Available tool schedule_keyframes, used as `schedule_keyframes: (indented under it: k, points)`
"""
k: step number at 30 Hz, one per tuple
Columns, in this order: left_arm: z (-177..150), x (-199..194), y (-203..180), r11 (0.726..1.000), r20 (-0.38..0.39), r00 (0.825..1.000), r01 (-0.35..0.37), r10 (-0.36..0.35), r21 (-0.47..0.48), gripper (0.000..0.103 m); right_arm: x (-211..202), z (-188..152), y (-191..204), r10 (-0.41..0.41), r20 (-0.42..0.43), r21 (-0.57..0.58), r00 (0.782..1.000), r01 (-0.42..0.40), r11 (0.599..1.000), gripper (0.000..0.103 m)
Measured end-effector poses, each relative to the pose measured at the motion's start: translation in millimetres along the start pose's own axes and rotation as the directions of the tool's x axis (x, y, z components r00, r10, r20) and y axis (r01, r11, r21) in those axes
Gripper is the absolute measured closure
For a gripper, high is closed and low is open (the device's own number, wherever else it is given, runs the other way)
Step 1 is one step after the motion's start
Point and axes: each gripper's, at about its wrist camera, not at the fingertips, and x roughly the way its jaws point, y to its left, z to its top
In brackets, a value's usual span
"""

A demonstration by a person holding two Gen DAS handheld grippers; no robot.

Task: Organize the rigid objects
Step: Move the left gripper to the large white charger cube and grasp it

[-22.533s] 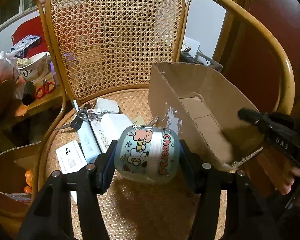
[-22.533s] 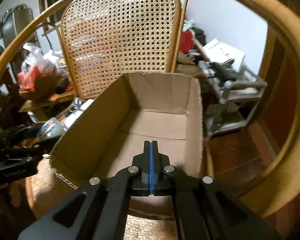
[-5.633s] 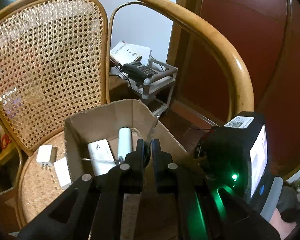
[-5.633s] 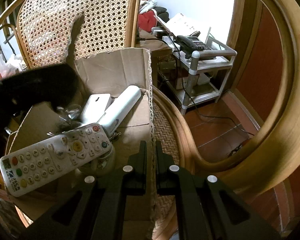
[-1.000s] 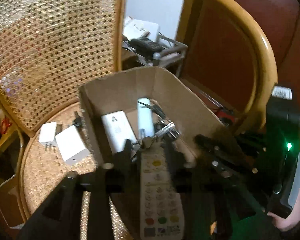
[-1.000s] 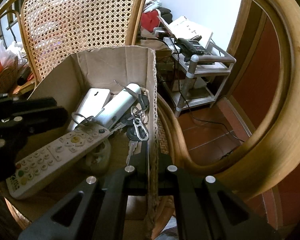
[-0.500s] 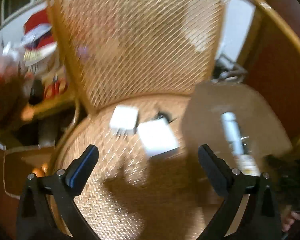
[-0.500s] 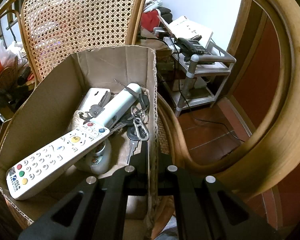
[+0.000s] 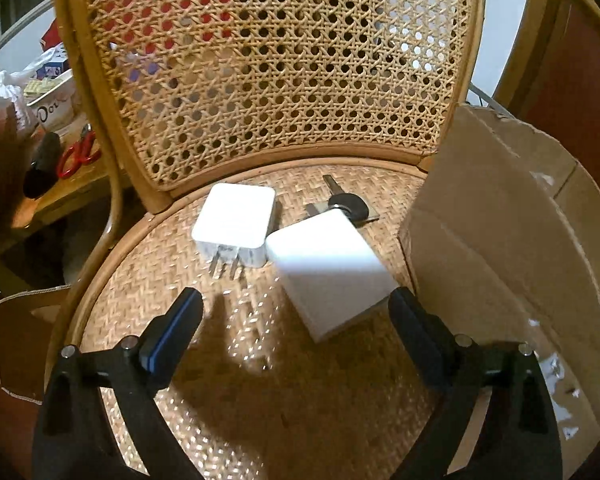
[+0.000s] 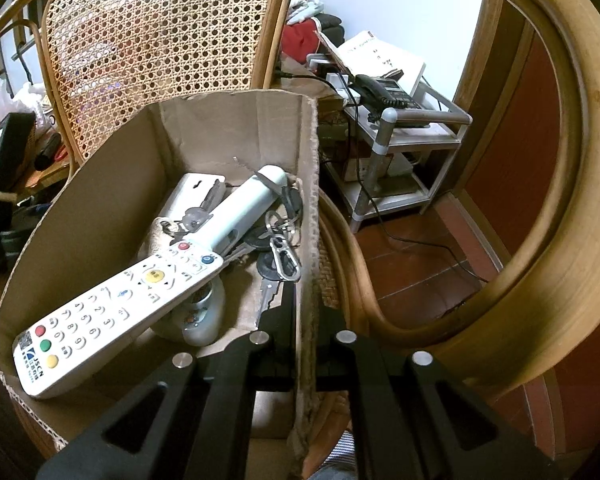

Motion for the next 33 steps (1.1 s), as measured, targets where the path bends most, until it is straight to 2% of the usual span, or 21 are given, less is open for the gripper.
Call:
schedule_keyframes:
  k: [4, 7, 16, 20, 23, 25, 29, 31, 33]
  points:
    - [7, 16, 6, 1.000, -0.028, 1.000, 0.012, -0.013, -0.023, 0.012, 0, -1, -1, -0.001, -0.001, 0.003, 1.000, 0.001, 1.000, 0.094]
    - [14, 14, 12, 0.993, -0.007, 0.997, 0.077, -0.078, -0.089, 0.015, -2, -2, 0, -0.004, 0.000, 0.005, 1.000, 0.004, 1.000, 0.094]
    - [37, 48, 17, 0.987, -0.065, 0.995, 0.061, -0.071, -0.150, 0.013, -2, -3, 1, -0.017, 0.000, 0.011, 1.000, 0.017, 1.000, 0.098]
    - [35, 55, 11, 0.995, -0.088, 0.996, -0.017, 0.008, -0.100, 0.012, -3, -3, 1, -0.013, 0.007, 0.014, 1.000, 0.013, 1.000, 0.099]
    - [25, 56, 3, 0.997, -0.096, 0.993, -0.074, 0.075, 0.006, 0.017, -5, -4, 0, 0.000, 0.030, 0.012, 1.000, 0.000, 1.000, 0.099]
    - [16, 51, 9, 0.998, -0.111, 0.992, -0.061, 0.060, -0.001, 0.019, -6, -5, 1, 0.001, 0.046, 0.007, 0.999, -0.001, 1.000, 0.099]
    - [-1, 38, 23, 0.998, -0.144, 0.989, -0.034, 0.040, 0.047, 0.024, -6, -4, 0, 0.011, 0.045, 0.013, 0.999, -0.012, 1.000, 0.099]
    - [-7, 32, 29, 0.996, -0.151, 0.988, -0.005, 0.019, 0.093, 0.033, -6, -3, 2, 0.010, 0.040, -0.005, 0.999, -0.010, 1.000, 0.099]
    - [-10, 29, 38, 0.996, -0.150, 0.989, 0.012, 0.000, 0.084, 0.041, -5, -2, 3, 0.010, 0.038, -0.015, 0.999, -0.010, 1.000, 0.098]
